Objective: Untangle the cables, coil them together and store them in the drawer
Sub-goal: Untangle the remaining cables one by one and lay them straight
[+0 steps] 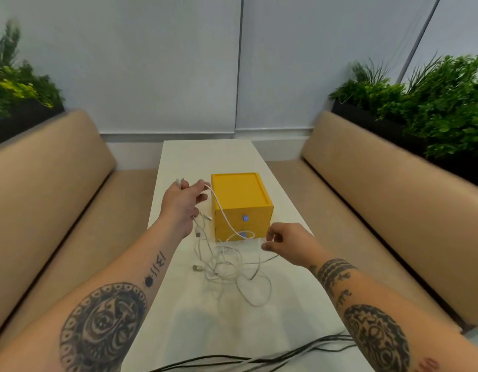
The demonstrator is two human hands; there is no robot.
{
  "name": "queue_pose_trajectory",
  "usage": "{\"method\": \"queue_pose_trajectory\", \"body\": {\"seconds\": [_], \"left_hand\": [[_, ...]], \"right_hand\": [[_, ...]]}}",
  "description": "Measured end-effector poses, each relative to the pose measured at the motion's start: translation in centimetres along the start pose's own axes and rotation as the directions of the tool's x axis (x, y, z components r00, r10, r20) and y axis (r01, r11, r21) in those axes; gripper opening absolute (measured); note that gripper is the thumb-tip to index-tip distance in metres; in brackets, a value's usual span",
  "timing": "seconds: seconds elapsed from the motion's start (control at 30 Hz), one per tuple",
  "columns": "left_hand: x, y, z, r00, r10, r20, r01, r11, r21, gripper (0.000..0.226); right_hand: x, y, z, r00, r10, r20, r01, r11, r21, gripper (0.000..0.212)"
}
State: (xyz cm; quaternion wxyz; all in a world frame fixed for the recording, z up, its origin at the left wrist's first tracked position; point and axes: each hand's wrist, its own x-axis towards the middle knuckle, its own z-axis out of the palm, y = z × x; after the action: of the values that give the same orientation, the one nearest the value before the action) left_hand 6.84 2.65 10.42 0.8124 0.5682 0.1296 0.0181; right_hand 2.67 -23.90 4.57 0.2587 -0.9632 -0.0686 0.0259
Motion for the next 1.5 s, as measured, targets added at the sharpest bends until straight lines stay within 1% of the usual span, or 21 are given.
{"method": "queue_pose_trajectory", "body": {"seconds": [0.07, 0.13, 0.27, 0.33, 0.43, 0.5, 0.57, 0.6, 0.67, 0.7, 0.77, 0.83, 0.87, 0.93, 1.03, 1.1, 1.23, 1.3, 1.37, 1.43, 1.5], "left_hand": [[-0.2, 0.7, 0.0, 0.998, 0.048, -0.032, -0.048, 0.999, 0.015, 0.039], [-0.4, 1.2, 0.1, 0.998, 0.050, -0.037, -0.047, 0.996, 0.070, 0.039], [-1.2, 1.4, 0.1, 0.998, -0.055, -0.001, 0.053, 0.955, 0.293, 0.021], [-1.7, 1.3, 0.3, 0.996, -0.094, 0.006, 0.086, 0.935, 0.343, 0.024], [-2.3, 1.7, 0.8, 0.997, -0.071, 0.007, 0.065, 0.946, 0.319, 0.022], [-2.4, 2.1, 0.8, 0.998, -0.059, 0.005, 0.055, 0.960, 0.275, 0.018], [-2.1, 2.4, 0.6, 0.999, -0.048, -0.006, 0.048, 0.964, 0.262, 0.020], [-2.0, 2.5, 0.5, 0.999, -0.043, -0.021, 0.047, 0.963, 0.267, 0.022], [-1.7, 2.5, -0.2, 0.997, -0.038, -0.064, 0.055, 0.956, 0.288, 0.024], [-1.6, 2.3, -0.6, 0.995, -0.043, -0.088, 0.067, 0.953, 0.295, 0.024], [-1.4, 1.8, -1.5, 0.989, -0.071, -0.126, 0.105, 0.953, 0.284, 0.022], [-1.1, 1.1, -2.4, 0.983, -0.108, -0.149, 0.143, 0.958, 0.250, 0.019], [-1.0, 0.7, -2.8, 0.979, -0.123, -0.161, 0.160, 0.958, 0.236, 0.018], [-0.8, 0.0, -3.6, 0.971, -0.147, -0.187, 0.189, 0.955, 0.228, 0.015], [-0.7, -1.2, -4.7, 0.958, -0.174, -0.226, 0.226, 0.947, 0.227, 0.014], [-0.7, -2.1, -5.6, 0.948, -0.200, -0.248, 0.256, 0.941, 0.220, 0.016], [-0.4, -3.6, -7.2, 0.927, -0.233, -0.292, 0.297, 0.935, 0.196, 0.032], [-0.5, -4.3, -7.8, 0.913, -0.258, -0.316, 0.327, 0.926, 0.190, 0.035], [-0.8, -5.2, -8.3, 0.902, -0.285, -0.326, 0.356, 0.917, 0.183, 0.040], [-1.1, -6.1, -8.7, 0.898, -0.296, -0.326, 0.367, 0.913, 0.180, 0.045], [-1.3, -7.0, -8.9, 0.898, -0.294, -0.328, 0.368, 0.910, 0.193, 0.042]], "right_hand": [[-0.6, 2.0, 0.6, 0.994, 0.104, -0.018, -0.104, 0.994, -0.025, 0.021], [-1.0, 3.6, 0.8, 0.980, 0.195, -0.047, -0.196, 0.980, -0.024, 0.023], [-1.0, 4.6, 0.8, 0.956, 0.291, 0.020, -0.286, 0.949, -0.132, 0.029], [-0.7, 4.8, 0.8, 0.945, 0.326, 0.017, -0.319, 0.934, -0.159, 0.034], [0.0, 5.2, 0.8, 0.921, 0.390, 0.011, -0.381, 0.906, -0.183, 0.043], [0.6, 5.4, 0.9, 0.913, 0.407, 0.015, -0.388, 0.880, -0.276, 0.045], [1.0, 5.4, 0.7, 0.894, 0.447, 0.019, -0.416, 0.847, -0.332, 0.039], [1.1, 5.4, 0.6, 0.878, 0.478, 0.023, -0.447, 0.836, -0.320, 0.033], [1.4, 5.3, 0.2, 0.853, 0.520, 0.030, -0.501, 0.834, -0.231, 0.022], [1.7, 5.2, 0.0, 0.863, 0.506, 0.012, -0.496, 0.851, -0.173, 0.018], [2.1, 4.4, -0.2, 0.908, 0.413, -0.066, -0.416, 0.908, -0.042, 0.015], [2.1, 2.2, 0.1, 0.949, 0.286, -0.134, -0.274, 0.956, 0.104, 0.018], [1.9, 0.8, 0.5, 0.969, 0.211, -0.129, -0.191, 0.970, 0.149, 0.019], [1.5, -2.1, 1.9, 0.998, 0.060, -0.025, -0.055, 0.985, 0.167, 0.019], [1.0, -5.0, 5.7, 0.978, -0.058, 0.201, 0.035, 0.993, 0.117, 0.021], [0.8, -6.0, 8.6, 0.963, -0.053, 0.264, 0.037, 0.997, 0.065, 0.028], [1.2, -6.5, 12.9, 0.953, 0.018, 0.303, 0.001, 0.998, -0.060, 0.043], [1.5, -6.3, 14.2, 0.939, 0.053, 0.341, 0.008, 0.984, -0.175, 0.041], [1.6, -5.9, 15.1, 0.928, 0.063, 0.366, 0.031, 0.969, -0.244, 0.032], [2.1, -5.4, 15.6, 0.926, 0.053, 0.374, 0.022, 0.981, -0.194, 0.022], [2.9, -5.3, 15.1, 0.937, 0.015, 0.350, -0.016, 1.000, 0.000, 0.024]]}}
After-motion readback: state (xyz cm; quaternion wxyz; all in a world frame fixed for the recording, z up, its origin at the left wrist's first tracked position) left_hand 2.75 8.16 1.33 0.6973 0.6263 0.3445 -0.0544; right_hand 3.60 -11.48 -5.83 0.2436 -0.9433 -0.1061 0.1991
